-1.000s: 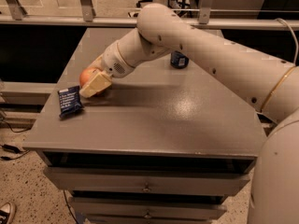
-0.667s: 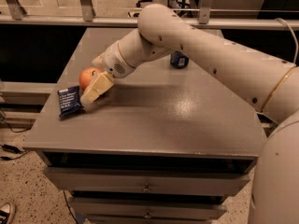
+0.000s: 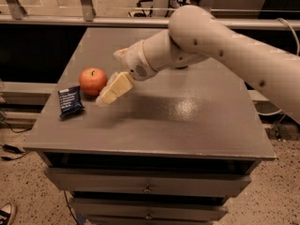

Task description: Move apple near rxbar blueberry

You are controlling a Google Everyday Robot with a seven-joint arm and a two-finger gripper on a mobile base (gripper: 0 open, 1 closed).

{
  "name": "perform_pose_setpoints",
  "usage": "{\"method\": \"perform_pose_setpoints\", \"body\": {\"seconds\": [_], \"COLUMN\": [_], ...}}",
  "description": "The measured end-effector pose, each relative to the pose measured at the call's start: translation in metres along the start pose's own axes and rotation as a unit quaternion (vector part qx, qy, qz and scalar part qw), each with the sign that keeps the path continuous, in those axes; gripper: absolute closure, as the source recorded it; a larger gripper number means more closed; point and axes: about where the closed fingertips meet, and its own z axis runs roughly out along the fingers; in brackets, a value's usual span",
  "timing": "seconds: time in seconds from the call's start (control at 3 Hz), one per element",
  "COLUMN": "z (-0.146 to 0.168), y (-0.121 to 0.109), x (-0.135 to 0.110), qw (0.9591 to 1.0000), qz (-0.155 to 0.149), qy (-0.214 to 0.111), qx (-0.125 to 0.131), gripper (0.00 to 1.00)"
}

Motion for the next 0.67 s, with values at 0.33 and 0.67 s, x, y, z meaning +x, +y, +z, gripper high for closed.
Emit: {"method": "perform_pose_setpoints", "body": {"seconds": [0.33,0.67], "z": [-0.058,-0.098], "y": [0.017,0.011], "x": [0.018,0.040], "qw": [0.9974,0.9937], "qz": [0.028,0.052], "qy": [-0.038,-0.043], "qx": [0.054,0.090], "gripper": [0.00,0.00]}}
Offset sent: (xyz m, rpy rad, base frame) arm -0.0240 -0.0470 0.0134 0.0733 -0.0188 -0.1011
